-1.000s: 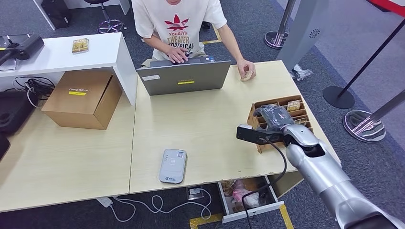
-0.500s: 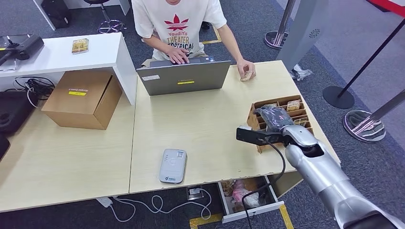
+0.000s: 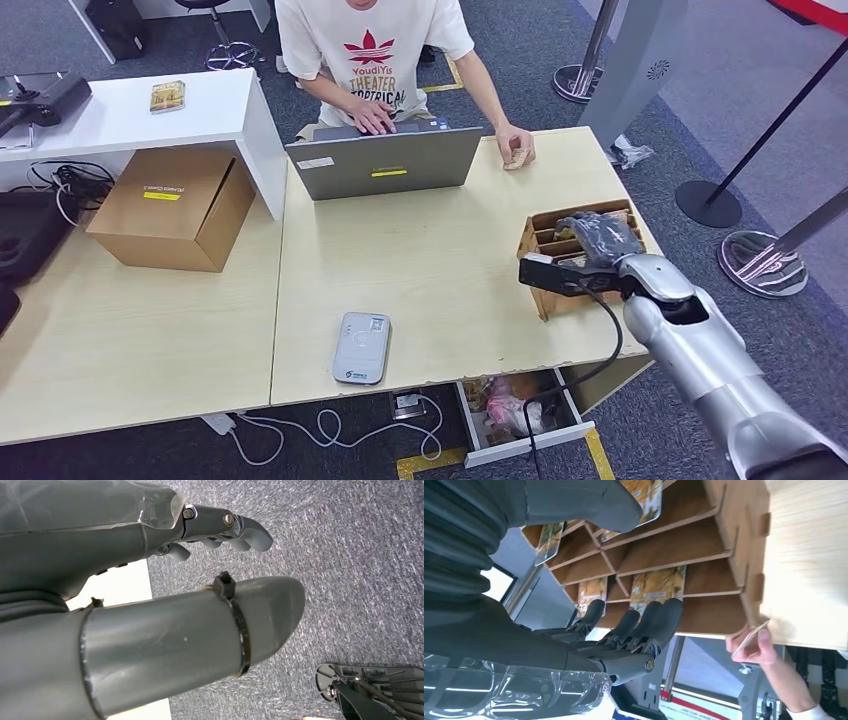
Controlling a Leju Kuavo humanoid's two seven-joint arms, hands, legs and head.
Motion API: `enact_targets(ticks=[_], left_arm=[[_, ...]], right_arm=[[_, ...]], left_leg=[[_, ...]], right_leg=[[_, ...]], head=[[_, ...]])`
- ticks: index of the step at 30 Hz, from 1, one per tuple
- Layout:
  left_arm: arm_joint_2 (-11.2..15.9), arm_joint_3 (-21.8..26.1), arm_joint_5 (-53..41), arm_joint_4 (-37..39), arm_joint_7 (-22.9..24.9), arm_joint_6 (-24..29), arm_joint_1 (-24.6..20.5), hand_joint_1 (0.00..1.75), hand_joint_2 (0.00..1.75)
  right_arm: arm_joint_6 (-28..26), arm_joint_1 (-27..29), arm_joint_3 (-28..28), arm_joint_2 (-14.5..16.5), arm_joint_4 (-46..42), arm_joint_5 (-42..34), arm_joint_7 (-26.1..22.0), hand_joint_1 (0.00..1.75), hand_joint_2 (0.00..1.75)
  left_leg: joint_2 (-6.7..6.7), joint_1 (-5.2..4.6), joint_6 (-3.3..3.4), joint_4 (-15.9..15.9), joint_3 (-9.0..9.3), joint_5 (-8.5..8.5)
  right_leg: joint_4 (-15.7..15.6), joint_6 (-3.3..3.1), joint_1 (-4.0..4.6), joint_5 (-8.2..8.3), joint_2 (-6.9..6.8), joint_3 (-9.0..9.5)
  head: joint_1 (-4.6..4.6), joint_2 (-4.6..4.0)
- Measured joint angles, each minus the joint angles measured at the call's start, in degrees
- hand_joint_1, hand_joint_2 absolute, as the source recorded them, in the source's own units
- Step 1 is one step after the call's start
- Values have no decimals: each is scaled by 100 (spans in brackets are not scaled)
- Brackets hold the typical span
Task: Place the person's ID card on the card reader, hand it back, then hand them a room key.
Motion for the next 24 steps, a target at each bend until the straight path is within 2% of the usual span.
enact_targets(ticks=[11, 24], left_arm=[[-21, -1, 9, -13, 1, -3, -2, 0, 0], [-26, -1, 15, -17, -19, -8, -5, 0, 0]], right_arm=[[23, 3, -114, -117, -250, 0, 26, 74, 175], [195, 13, -122, -117, -346, 0, -18, 64, 175]], left_leg=[[1, 1, 0, 0, 1, 0], [1, 0, 0, 0, 1, 0]], right_leg=[[0, 0, 1, 0, 0, 0], [0, 0, 0, 0, 0, 0]], head=[[1, 0], [1, 0]])
